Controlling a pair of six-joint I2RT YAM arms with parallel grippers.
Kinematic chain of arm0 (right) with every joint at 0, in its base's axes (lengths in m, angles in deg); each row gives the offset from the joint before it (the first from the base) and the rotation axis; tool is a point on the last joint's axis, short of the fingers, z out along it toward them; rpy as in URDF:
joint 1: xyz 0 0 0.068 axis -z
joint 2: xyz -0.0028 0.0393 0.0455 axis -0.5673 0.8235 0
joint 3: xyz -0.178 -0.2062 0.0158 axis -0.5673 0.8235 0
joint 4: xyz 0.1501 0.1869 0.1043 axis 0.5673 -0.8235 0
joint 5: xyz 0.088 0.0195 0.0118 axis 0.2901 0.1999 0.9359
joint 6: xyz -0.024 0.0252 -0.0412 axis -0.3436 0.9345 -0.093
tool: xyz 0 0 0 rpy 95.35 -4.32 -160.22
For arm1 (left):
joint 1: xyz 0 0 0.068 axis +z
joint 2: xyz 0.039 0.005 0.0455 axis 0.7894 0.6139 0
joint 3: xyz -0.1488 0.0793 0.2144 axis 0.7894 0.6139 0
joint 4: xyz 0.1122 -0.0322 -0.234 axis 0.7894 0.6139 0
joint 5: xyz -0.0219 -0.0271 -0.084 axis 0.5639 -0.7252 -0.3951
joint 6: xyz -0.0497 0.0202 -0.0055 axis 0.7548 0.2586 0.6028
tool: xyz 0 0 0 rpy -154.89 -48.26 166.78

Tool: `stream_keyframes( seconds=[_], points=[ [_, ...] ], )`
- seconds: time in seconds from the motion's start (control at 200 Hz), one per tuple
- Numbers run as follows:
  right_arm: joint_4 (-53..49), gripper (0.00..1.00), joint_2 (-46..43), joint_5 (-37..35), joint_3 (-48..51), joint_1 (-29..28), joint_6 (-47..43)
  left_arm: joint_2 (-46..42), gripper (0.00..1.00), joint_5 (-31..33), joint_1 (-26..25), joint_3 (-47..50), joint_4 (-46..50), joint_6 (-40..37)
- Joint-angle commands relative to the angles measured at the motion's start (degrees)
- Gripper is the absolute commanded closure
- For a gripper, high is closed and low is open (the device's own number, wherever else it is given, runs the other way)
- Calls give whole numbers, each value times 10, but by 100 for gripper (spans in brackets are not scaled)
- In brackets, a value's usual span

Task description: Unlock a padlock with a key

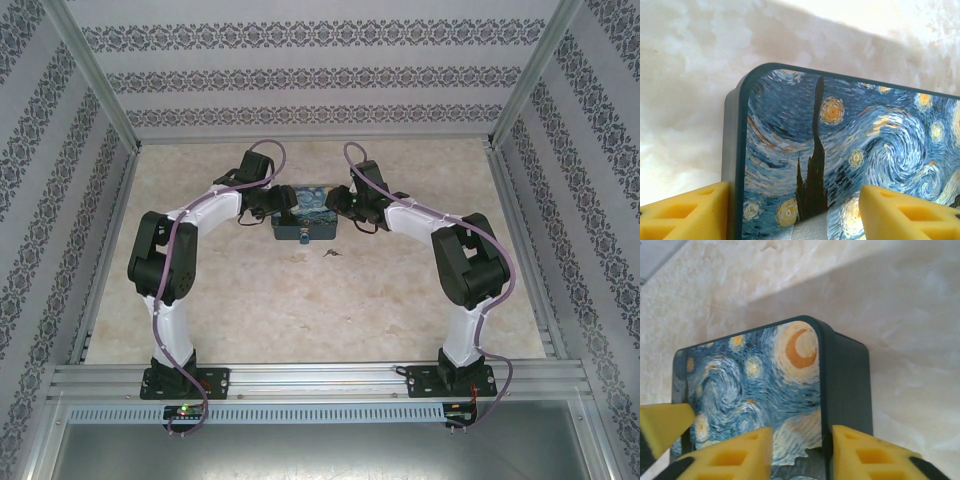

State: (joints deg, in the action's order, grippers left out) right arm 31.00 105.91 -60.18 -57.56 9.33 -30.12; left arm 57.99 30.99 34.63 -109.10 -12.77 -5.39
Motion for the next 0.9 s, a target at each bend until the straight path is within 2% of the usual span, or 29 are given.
stream_keyframes(
  seconds=[0.0, 0.08, 0.155, 0.34, 0.55, 0.679, 0.894],
  points=[
    [49, 51, -12, 115, 10, -39, 8, 12, 33, -124, -34, -23, -102, -6],
    [51, 42, -30, 111, 21, -32, 5, 11, 31, -120, -32, -29, -101, -7],
    [46, 38, -53, 108, 34, -27, -2, 8, 27, -112, -30, -33, -100, -8],
    [20, 36, -123, 98, 92, -25, -35, -19, 18, -86, -9, -22, -103, -6],
    [20, 34, -183, 72, 189, -28, -54, -60, 15, -73, 30, 16, -123, 5],
    [32, 33, -177, 60, 208, -27, -51, -87, 14, -66, 40, 50, -136, 8],
    [31, 34, -115, 74, 144, -26, -46, -139, 12, -62, 40, 114, -152, 25]
  ],
)
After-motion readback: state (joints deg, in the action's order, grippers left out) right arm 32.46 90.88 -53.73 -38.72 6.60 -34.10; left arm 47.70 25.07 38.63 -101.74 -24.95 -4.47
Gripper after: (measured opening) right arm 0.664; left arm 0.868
